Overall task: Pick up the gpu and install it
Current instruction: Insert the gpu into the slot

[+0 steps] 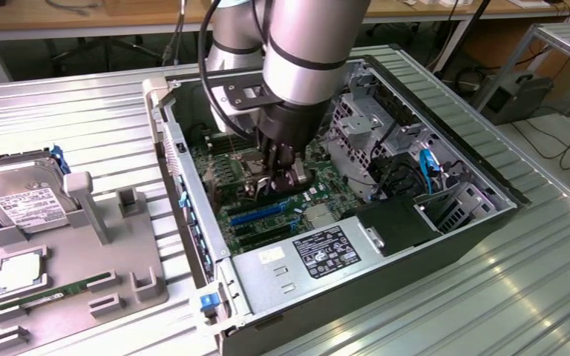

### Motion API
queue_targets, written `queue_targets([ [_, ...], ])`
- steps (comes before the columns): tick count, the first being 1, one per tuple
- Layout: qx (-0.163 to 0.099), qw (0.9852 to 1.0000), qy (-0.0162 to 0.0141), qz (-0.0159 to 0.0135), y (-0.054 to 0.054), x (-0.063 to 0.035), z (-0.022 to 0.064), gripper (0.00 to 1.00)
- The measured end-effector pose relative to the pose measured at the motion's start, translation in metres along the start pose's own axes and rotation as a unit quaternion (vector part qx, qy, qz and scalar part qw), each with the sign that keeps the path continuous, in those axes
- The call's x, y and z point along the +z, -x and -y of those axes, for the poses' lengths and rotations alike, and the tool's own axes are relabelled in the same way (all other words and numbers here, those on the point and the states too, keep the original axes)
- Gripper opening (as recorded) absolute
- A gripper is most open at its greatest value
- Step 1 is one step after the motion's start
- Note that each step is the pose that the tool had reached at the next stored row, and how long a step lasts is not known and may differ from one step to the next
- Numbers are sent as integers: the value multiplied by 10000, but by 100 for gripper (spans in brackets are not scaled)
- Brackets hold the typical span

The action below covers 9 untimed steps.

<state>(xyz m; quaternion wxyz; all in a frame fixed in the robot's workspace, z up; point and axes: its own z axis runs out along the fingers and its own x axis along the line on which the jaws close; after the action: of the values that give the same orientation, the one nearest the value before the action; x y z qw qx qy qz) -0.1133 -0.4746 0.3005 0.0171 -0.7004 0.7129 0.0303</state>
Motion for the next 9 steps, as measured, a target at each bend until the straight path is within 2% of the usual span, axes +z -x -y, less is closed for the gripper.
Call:
queue_targets([
  [9,0,10000,-6,0,-8,158,-12,26],
])
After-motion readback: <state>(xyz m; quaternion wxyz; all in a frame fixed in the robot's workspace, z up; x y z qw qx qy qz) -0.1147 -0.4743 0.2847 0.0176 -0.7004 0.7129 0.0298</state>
